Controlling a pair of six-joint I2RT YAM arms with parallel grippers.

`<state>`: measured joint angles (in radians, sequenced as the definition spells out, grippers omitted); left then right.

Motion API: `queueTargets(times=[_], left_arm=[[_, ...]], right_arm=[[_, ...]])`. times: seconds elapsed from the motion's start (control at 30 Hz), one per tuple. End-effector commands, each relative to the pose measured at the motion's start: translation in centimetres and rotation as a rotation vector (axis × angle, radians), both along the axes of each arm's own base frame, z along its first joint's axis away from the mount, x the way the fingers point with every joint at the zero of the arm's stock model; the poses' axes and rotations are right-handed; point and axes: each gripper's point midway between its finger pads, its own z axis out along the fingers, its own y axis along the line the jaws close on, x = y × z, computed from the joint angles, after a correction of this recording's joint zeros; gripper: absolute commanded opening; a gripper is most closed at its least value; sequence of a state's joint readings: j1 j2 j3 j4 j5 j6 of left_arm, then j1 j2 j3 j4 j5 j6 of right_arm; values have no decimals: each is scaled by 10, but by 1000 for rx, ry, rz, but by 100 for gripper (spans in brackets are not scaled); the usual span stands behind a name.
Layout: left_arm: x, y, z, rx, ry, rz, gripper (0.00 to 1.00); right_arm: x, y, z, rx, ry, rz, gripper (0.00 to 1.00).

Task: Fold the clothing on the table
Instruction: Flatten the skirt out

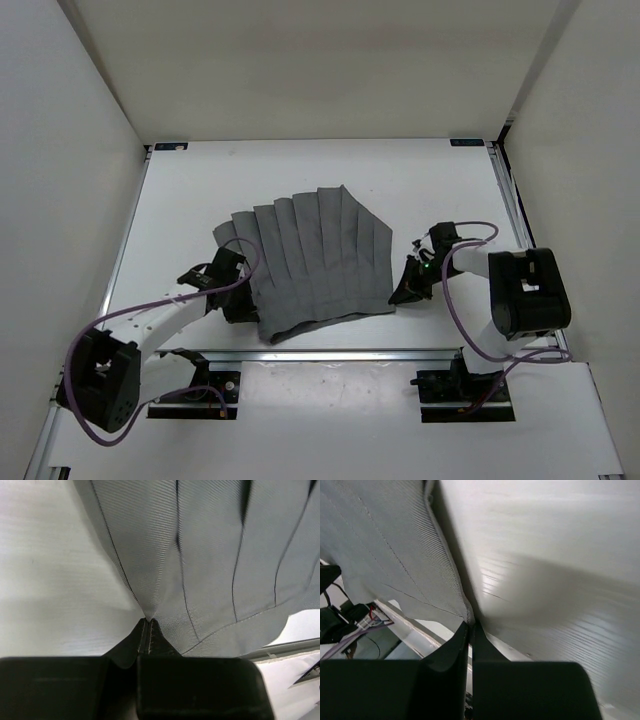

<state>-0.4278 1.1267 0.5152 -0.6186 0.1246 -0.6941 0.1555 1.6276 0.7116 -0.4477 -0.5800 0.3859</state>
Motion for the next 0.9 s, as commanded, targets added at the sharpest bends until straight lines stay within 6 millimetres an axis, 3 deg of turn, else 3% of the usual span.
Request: queueTargets(times=[0.0,0.13,0.17,0.27,0.3,0.33,0.4,0.43,0.47,0.53,0.67,0.7,0.77,0.87], left_arm=[[12,0,-1,-19,-25,-22,0],[44,-6,-3,10,-31,-53,0],[64,-15,5,11,-62,-87,0],[90,-24,-2,46,-48,-123,0],[108,-29,8,39,-82,-134,0],[110,-30,2,55,-57,-143,0],[130,-35,13,52,-78,-153,0],[128,-34,13,51,-64,-154,0],[134,-37,24,36,-97,-150,7],[131,-41,48,-33,-146,-139,43],[112,-43,73,-141,-205,-80,74],[110,-44,86,-167,-249,-71,75],[104,-49,95,-221,-271,-41,80],[90,-57,95,-274,-267,-47,80]], right_arm=[[20,-27,12,-118,-87,-36,0],[21,-58,25,-197,-105,-83,0],[15,-62,28,-196,-100,-88,0],[4,-61,30,-185,-86,-80,0],[2,-59,28,-182,-91,-74,0],[-1,-56,27,-168,-84,-70,0],[-4,-49,25,-145,-79,-66,0],[-8,-45,23,-132,-69,-58,0],[-6,-42,23,-131,-70,-58,0],[-7,-37,21,-126,-70,-50,0],[0,-40,21,-124,-80,-60,0],[-1,-41,21,-126,-72,-64,0],[1,-41,21,-131,-75,-57,0],[5,-45,22,-135,-79,-69,0]])
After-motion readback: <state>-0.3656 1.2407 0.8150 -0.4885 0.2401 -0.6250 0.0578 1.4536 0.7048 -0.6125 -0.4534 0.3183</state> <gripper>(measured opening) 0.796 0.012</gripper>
